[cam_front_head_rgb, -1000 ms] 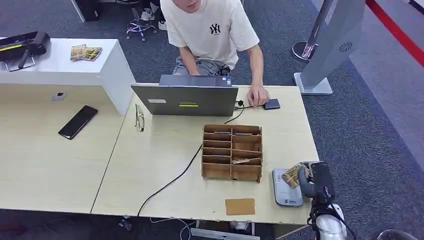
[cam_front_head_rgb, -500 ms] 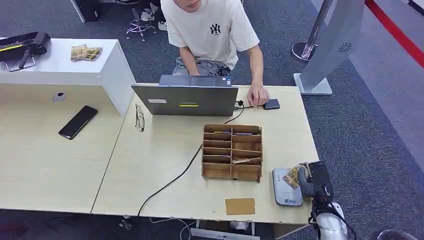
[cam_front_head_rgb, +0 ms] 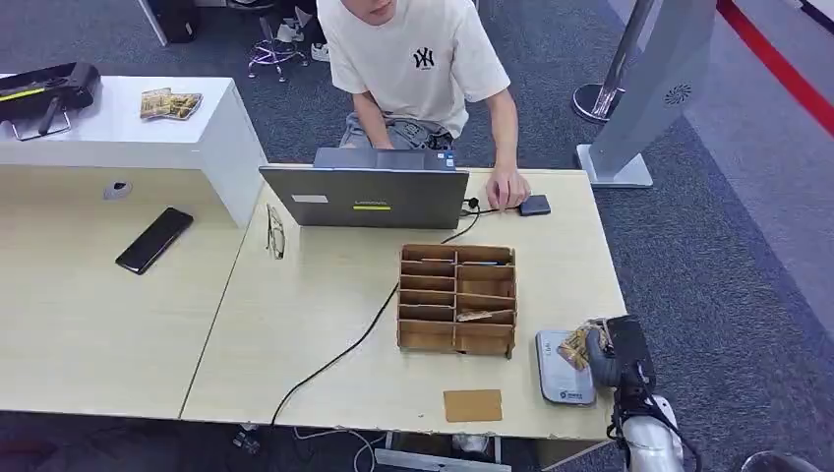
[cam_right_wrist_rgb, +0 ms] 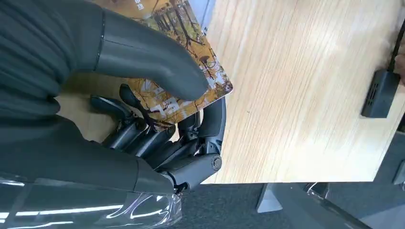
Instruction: Pass the card to the sensor for recognition and then transmit it.
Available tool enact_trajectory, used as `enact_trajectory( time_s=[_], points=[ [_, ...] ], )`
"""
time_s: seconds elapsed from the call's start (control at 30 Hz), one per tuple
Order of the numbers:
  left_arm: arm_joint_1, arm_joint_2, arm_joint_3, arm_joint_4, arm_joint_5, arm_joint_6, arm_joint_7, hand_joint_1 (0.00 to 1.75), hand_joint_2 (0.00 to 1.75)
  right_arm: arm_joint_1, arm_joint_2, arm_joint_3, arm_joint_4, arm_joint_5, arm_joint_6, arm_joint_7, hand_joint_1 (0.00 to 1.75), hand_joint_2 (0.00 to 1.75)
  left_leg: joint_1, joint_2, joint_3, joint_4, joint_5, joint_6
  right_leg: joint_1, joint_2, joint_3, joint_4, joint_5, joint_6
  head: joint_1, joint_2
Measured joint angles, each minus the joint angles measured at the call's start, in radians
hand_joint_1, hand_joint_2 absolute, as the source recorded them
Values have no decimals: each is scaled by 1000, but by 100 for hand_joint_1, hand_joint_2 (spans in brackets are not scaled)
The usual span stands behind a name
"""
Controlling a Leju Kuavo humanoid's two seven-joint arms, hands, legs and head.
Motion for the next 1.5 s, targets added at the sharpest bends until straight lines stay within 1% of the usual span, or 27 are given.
enact_trajectory(
  time_s=[1.5],
  points=[
    [0, 0, 0, 0, -2, -3, -3, 0, 175, -10, -5, -1, 11, 2, 2, -3, 175, 175, 0, 0, 0, 0, 0, 0, 0, 0, 0, 0, 0, 0, 0, 0]
  ],
)
